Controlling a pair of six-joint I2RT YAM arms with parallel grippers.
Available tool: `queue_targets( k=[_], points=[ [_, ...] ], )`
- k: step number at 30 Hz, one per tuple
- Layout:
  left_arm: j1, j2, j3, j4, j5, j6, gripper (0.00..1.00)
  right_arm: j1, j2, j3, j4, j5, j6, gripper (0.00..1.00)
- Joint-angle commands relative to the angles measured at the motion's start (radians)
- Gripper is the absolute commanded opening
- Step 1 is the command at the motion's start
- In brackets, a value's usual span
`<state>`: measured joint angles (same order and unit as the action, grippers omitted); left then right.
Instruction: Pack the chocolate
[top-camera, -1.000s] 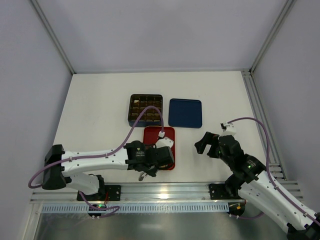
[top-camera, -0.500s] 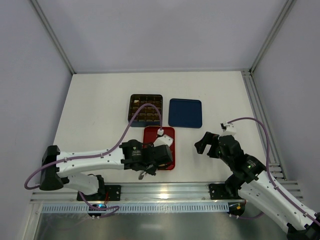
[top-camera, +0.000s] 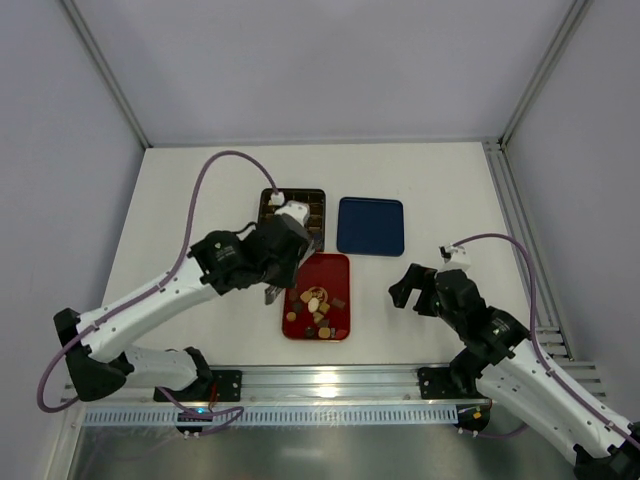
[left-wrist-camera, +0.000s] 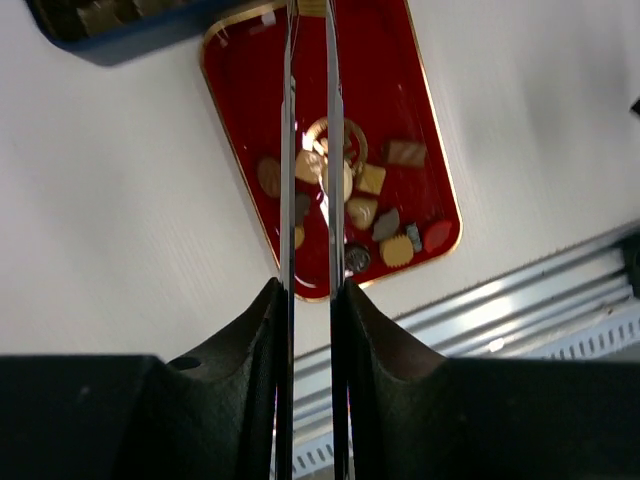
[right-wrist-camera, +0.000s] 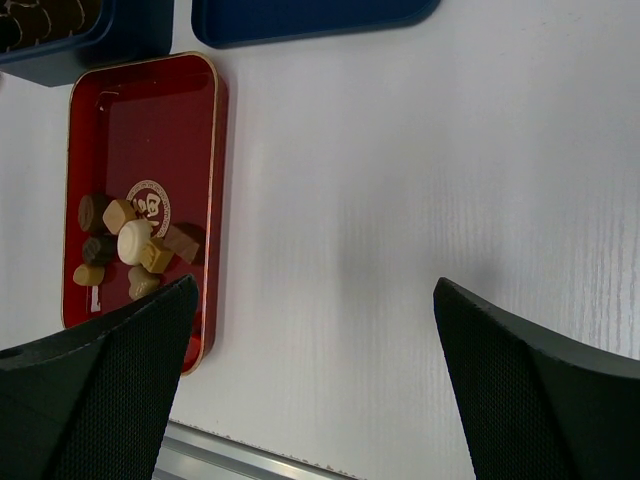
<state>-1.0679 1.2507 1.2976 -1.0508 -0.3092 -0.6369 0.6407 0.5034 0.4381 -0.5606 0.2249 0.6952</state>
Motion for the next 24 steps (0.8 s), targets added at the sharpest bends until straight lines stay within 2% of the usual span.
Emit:
queue_targets(
  k=[1, 6, 9, 15, 24],
  points=[
    [0.126, 0.028, 0.133, 0.047, 0.002, 0.123, 0.24, 0.004, 0.018, 0.014, 0.028, 0.010, 0.001, 1.00],
    [0.317, 0.183, 0.282, 0.092, 0.051, 0.219, 0.25, 0.004, 0.032, 0.045, 0.015, -0.004, -0.002, 1.00],
    [0.377, 0.298, 0.377, 0.112, 0.076, 0.256, 0.25, 0.004, 0.026, 0.060, -0.007, 0.001, -0.005, 1.00],
    [0.421, 0.478, 0.523, 0.107, 0.094, 0.295, 0.24, 0.004, 0.003, 0.074, -0.041, 0.002, -0.005, 1.00],
    [0.430, 0.590, 0.569, 0.112, 0.110, 0.312, 0.25, 0.004, -0.016, 0.068, -0.048, 0.002, 0.001, 1.00]
  ],
)
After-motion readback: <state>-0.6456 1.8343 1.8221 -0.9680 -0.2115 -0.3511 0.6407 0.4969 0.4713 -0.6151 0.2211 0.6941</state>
